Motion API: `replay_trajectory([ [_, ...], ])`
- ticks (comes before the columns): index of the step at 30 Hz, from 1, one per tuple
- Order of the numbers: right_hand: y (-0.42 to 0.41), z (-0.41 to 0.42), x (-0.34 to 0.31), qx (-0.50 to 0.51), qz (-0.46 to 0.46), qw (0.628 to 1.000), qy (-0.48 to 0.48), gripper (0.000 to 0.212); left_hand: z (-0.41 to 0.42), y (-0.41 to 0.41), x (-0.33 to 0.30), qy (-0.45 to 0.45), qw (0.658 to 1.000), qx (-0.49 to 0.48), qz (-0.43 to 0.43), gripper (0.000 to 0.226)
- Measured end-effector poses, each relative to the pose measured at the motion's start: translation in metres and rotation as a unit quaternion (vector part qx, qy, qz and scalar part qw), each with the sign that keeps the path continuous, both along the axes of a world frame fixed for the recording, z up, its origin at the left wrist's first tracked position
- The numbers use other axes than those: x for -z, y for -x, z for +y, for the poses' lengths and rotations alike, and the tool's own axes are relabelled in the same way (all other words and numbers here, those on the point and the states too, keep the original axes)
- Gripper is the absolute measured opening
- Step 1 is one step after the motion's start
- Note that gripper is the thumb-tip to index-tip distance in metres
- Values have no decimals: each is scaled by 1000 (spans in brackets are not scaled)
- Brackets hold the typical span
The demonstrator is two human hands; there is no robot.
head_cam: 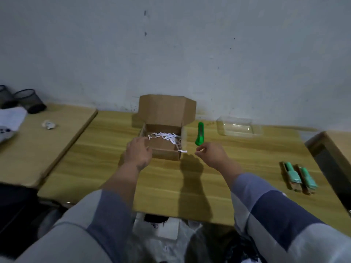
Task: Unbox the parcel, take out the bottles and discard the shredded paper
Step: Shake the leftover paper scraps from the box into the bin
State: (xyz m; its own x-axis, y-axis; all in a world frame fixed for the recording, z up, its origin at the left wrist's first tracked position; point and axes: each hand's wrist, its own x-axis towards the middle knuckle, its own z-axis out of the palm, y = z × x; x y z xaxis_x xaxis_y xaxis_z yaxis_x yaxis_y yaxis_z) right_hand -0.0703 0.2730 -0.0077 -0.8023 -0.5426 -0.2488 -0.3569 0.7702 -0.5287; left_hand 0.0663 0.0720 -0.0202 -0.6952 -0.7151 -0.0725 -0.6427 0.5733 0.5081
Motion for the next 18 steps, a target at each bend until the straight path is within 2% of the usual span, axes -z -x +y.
replay_trajectory([
  [3, 2, -35, 16, 32, -22, 999, 17, 36, -31, 1, 15, -18, 1000, -2, -1, 44],
  [8, 8, -86, 32, 116, -53, 989, 72, 62, -68, 20, 33, -77, 997, 10, 14, 55],
  [10, 13, -100, 40, 128, -73, 987, 60, 68, -79, 29, 39, -111, 994, 3, 19, 60],
  [12, 17, -108, 46, 130, -77, 988, 40, 64, -87, 36, 42, -136, 991, 5, 17, 60],
  [15, 20, -113, 49, 157, -91, 982, 53, 47, -92, 44, 46, -135, 991, 8, 15, 50],
  [18, 19, -110, 47, 183, -91, 976, 73, 44, -88, 49, 41, -122, 992, 3, 33, 45],
])
